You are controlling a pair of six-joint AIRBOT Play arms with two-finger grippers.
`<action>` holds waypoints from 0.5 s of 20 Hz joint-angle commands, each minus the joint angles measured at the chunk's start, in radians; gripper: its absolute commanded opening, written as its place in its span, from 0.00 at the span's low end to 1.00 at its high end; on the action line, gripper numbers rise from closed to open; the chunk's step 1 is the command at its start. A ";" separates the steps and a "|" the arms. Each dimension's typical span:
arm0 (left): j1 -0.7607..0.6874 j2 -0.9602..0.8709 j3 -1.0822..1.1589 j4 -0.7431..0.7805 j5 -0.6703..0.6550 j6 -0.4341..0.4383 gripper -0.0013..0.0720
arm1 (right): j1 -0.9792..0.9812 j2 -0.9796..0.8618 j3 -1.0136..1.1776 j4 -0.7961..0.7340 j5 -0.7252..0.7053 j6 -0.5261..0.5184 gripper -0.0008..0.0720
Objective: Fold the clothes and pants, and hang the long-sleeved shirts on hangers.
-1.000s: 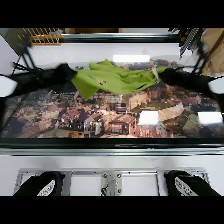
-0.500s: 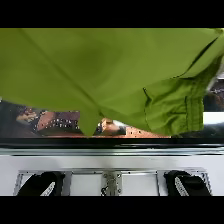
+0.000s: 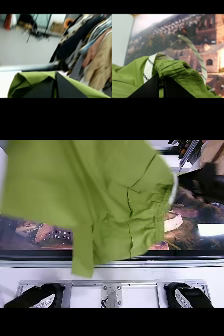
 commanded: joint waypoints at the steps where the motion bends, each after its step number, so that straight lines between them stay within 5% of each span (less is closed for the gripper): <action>1: 0.034 -0.315 0.085 0.023 -0.049 -0.023 0.02 | 0.001 -0.266 -0.006 -0.055 -0.005 -0.029 0.05; 6: 0.108 -0.560 0.080 -0.202 0.006 -0.021 0.02 | 0.000 -0.602 0.013 -0.055 -0.204 -0.103 0.05; 10: 0.153 -0.571 0.065 -0.232 -0.086 -0.014 0.02 | -0.001 -0.674 0.051 -0.064 -0.255 -0.187 0.05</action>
